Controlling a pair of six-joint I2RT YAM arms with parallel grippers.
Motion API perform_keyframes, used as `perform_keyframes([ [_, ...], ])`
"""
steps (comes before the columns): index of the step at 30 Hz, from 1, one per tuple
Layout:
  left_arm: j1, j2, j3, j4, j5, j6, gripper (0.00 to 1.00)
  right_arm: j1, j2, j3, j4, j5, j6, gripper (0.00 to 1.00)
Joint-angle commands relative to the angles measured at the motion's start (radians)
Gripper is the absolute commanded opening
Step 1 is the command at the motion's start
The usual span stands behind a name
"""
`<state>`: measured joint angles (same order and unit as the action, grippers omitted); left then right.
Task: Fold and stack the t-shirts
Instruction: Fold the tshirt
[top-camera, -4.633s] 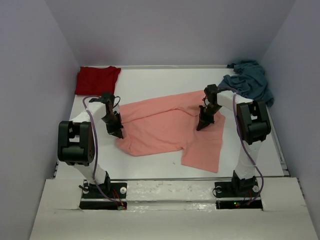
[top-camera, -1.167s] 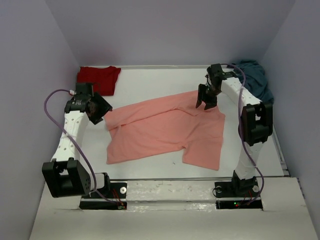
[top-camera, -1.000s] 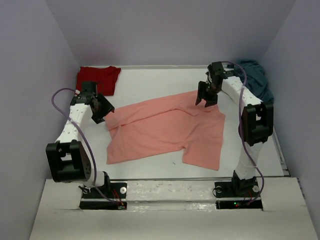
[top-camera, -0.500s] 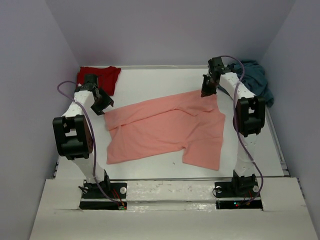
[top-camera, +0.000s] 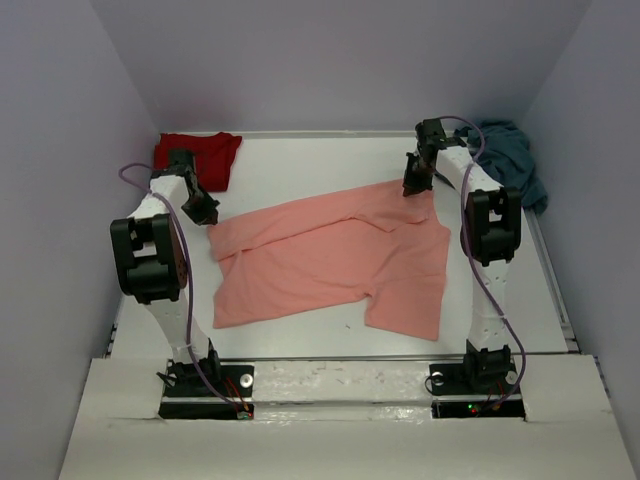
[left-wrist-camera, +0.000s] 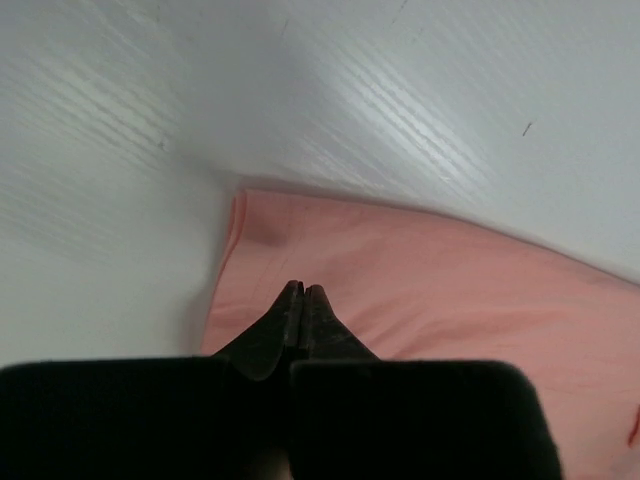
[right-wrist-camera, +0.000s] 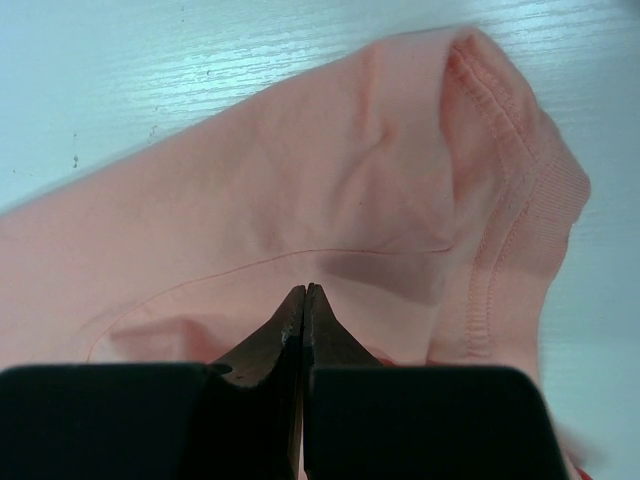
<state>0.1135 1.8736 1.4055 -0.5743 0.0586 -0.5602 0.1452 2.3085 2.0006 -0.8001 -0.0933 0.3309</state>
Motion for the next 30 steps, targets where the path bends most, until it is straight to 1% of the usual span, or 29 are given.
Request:
perform_keyframes([
  [1,0.003,-0.030,-0.026,-0.024,0.035,-0.003,0.00,0.001,0.003,0.023,0.030,0.035,-0.016,0.00],
  [10,0.003,-0.074,-0.089,-0.007,0.067,-0.024,0.00,-0.009,0.009,-0.010,0.048,0.021,-0.006,0.00],
  [16,0.003,-0.039,-0.132,0.019,0.026,-0.015,0.00,-0.009,0.014,-0.016,0.052,0.032,-0.006,0.00],
  [20,0.003,0.004,-0.080,0.017,0.014,-0.007,0.00,-0.009,0.014,-0.016,0.024,0.069,0.003,0.00],
  [22,0.002,0.036,-0.048,0.011,0.004,-0.003,0.00,-0.009,0.009,-0.031,0.009,0.118,0.010,0.00],
  [26,0.002,0.104,0.062,-0.004,-0.011,0.016,0.00,-0.009,0.019,-0.049,-0.028,0.181,0.023,0.00],
  [30,0.002,0.179,0.162,-0.035,-0.023,0.039,0.00,-0.009,0.009,-0.088,-0.045,0.285,0.036,0.00],
])
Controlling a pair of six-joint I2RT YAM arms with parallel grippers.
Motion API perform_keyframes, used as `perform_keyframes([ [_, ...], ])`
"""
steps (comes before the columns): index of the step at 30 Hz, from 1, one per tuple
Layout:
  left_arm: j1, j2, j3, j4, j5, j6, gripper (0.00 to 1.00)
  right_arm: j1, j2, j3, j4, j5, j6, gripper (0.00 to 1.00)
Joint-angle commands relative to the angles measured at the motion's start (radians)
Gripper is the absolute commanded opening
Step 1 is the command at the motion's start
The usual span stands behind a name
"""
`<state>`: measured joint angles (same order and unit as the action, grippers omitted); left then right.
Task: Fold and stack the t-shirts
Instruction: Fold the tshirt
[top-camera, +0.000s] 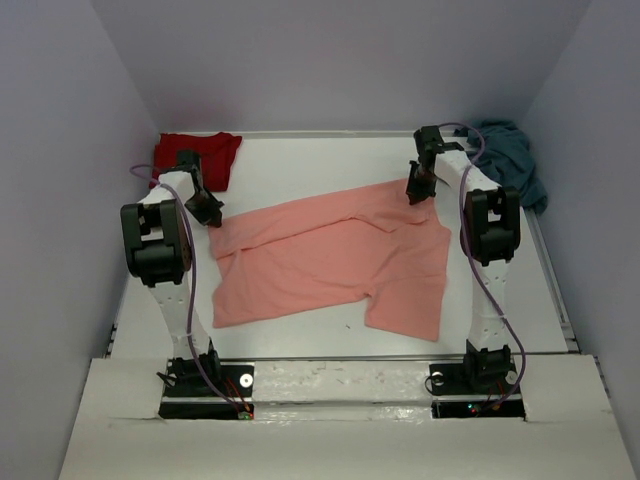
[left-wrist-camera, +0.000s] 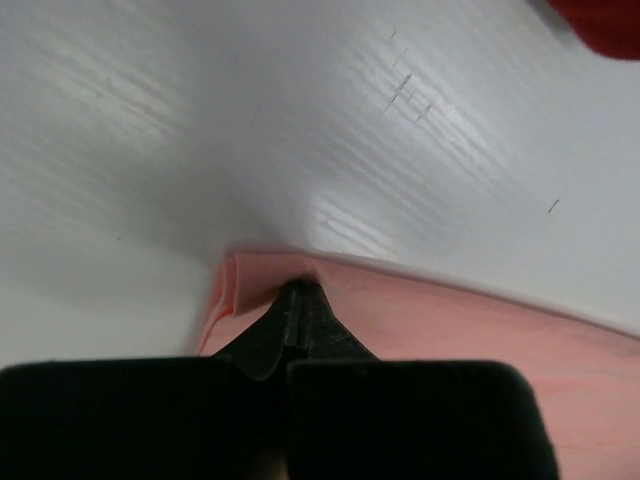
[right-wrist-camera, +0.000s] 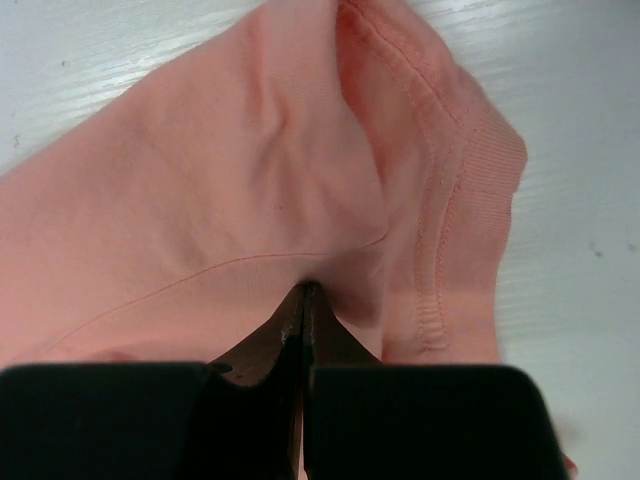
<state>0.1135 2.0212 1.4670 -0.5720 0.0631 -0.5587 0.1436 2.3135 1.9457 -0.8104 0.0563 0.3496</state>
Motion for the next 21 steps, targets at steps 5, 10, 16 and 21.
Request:
perform_keyframes([
  [5,0.000,0.123,0.215,-0.049,-0.029,0.057,0.00,-0.007,-0.026,-0.067,-0.038,0.206,0.019,0.00],
  [10,-0.003,0.183,0.285,-0.071,-0.020,0.072,0.00,-0.007,-0.046,-0.102,-0.044,0.246,0.029,0.00],
  [16,-0.005,0.289,0.430,-0.115,-0.017,0.098,0.00,-0.007,-0.081,-0.177,-0.073,0.261,0.083,0.00],
  [21,-0.005,0.359,0.538,-0.120,0.013,0.118,0.00,-0.007,-0.118,-0.266,-0.061,0.264,0.114,0.00],
])
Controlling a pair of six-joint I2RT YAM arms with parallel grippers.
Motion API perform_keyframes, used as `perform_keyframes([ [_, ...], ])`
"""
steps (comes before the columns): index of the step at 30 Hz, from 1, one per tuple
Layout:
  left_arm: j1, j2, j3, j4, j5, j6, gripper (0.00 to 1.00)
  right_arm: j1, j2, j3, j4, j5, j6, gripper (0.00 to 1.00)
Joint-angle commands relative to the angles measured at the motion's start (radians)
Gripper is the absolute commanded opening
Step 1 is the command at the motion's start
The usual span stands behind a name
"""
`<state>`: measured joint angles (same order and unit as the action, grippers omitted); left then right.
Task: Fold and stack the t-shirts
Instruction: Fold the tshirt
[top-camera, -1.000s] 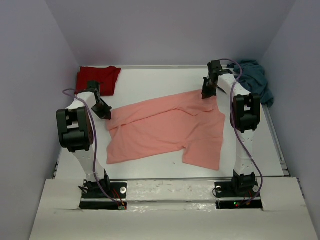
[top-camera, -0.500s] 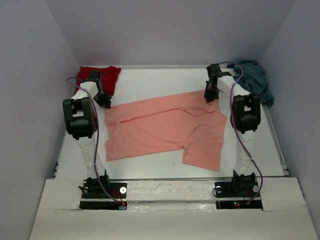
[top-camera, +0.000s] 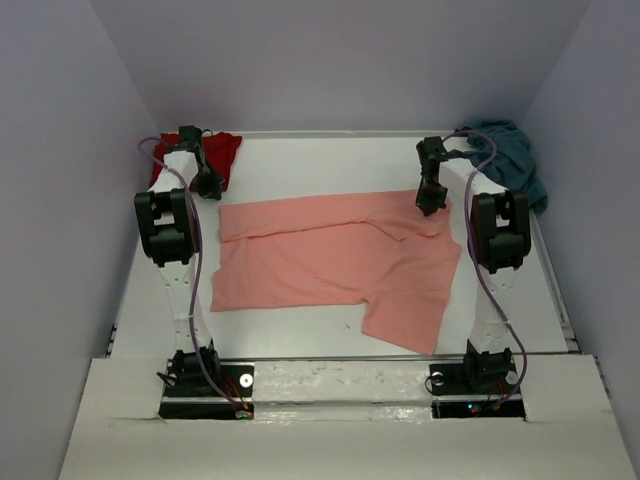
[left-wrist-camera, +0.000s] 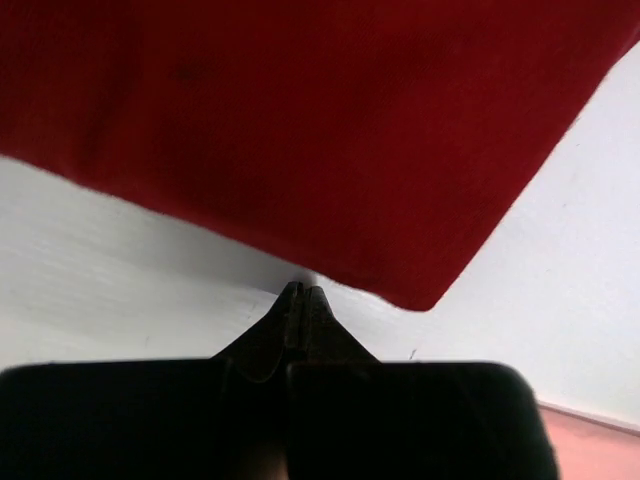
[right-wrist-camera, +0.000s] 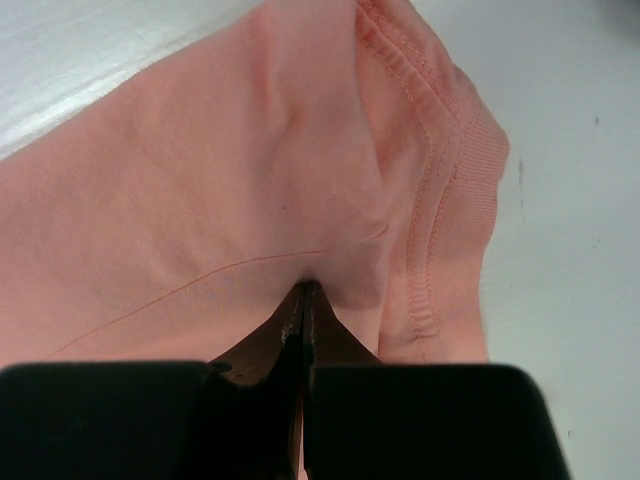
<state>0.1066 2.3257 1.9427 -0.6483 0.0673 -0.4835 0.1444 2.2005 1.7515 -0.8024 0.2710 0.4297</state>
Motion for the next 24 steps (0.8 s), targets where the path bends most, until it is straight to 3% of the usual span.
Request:
perform_keyframes([
  [1,0.002,0.063,0.076,-0.044,0.015,0.046,0.00,-0.008,-0.008,-0.075,-0.069,0.054,0.034,0.00],
  [6,-0.004,0.031,0.096,-0.028,0.048,0.057,0.00,-0.008,-0.033,-0.055,-0.057,0.059,0.024,0.00],
  [12,-0.016,-0.190,0.058,0.015,0.022,0.082,0.00,-0.008,-0.128,-0.007,0.011,0.025,-0.012,0.00],
  [18,-0.027,-0.390,0.041,0.013,0.106,0.134,0.00,-0.008,-0.228,0.026,0.103,-0.117,-0.069,0.01],
  [20,-0.036,-0.478,-0.020,0.027,0.141,0.152,0.01,-0.008,-0.297,0.013,0.158,-0.173,-0.085,0.28],
  [21,-0.039,-0.508,-0.052,0.045,0.167,0.154,0.10,-0.008,-0.318,-0.004,0.169,-0.212,-0.088,0.40],
  [22,-0.048,-0.569,-0.094,0.058,0.176,0.148,0.16,-0.008,-0.365,-0.016,0.186,-0.236,-0.086,0.60],
  [24,-0.067,-0.627,-0.229,0.099,0.198,0.152,0.30,-0.008,-0.406,-0.052,0.200,-0.300,-0.091,0.63],
])
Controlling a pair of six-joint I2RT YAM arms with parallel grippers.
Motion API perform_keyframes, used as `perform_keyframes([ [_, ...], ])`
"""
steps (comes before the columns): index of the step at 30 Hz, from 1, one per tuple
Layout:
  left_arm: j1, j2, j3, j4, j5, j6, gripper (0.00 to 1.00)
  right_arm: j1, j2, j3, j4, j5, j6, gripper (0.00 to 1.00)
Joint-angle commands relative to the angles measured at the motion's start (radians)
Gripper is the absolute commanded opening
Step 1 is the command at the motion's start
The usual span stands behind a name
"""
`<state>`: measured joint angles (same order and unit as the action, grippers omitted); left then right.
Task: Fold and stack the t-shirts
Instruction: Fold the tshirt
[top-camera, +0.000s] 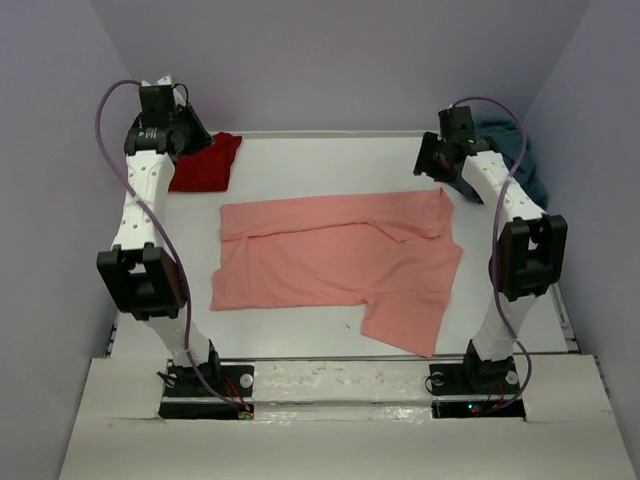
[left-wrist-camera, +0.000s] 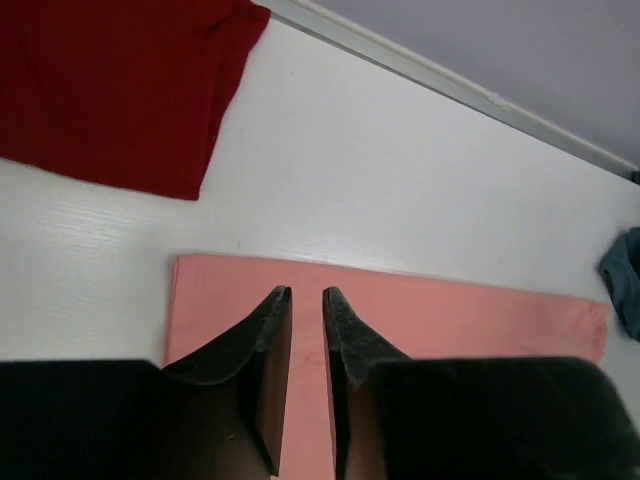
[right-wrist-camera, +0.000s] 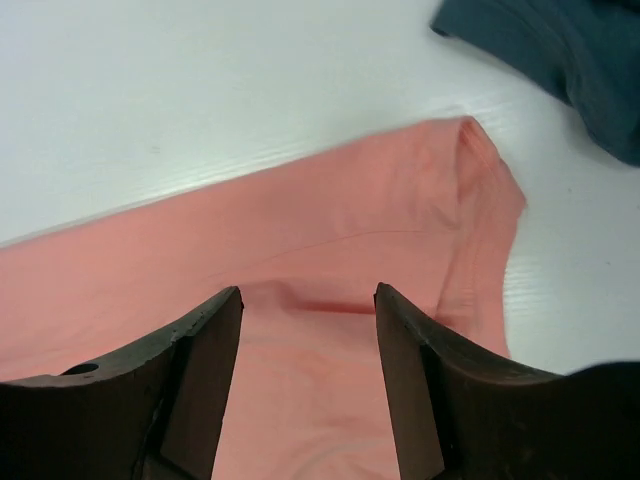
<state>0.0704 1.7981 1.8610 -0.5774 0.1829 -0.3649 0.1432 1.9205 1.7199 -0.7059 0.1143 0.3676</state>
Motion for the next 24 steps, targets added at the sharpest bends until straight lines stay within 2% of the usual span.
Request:
perform_keyframes([
  [1,-0.041,-0.155,-0.196,0.043,0.089,0.034,0.31,-0.007,-0.141,-0.058,0.102,-0.183,-0.021,0.63],
  [4,-0.058,-0.245,-0.403,0.144,0.191,0.003,0.28,-0.007,-0.186,-0.165,0.077,-0.241,0.016,0.63],
  [5,-0.064,-0.261,-0.499,0.177,0.229,-0.011,0.24,-0.007,-0.201,-0.196,0.072,-0.249,0.034,0.63],
  [6,-0.066,-0.273,-0.538,0.242,0.307,-0.037,0.15,-0.007,-0.210,-0.227,0.071,-0.257,0.042,0.64],
  [9,-0.113,-0.278,-0.641,0.301,0.377,-0.066,0.02,-0.007,-0.238,-0.331,0.068,-0.307,0.057,0.66],
  [14,-0.250,-0.230,-0.666,0.356,0.424,-0.055,0.00,-0.007,-0.316,-0.428,0.074,-0.442,0.070,0.69],
  [18,-0.294,-0.187,-0.658,0.434,0.480,-0.094,0.00,-0.019,-0.344,-0.482,0.083,-0.537,0.132,0.69],
  [24,-0.425,-0.089,-0.505,0.468,0.484,-0.161,0.00,-0.048,-0.394,-0.571,0.157,-0.600,0.208,0.68],
])
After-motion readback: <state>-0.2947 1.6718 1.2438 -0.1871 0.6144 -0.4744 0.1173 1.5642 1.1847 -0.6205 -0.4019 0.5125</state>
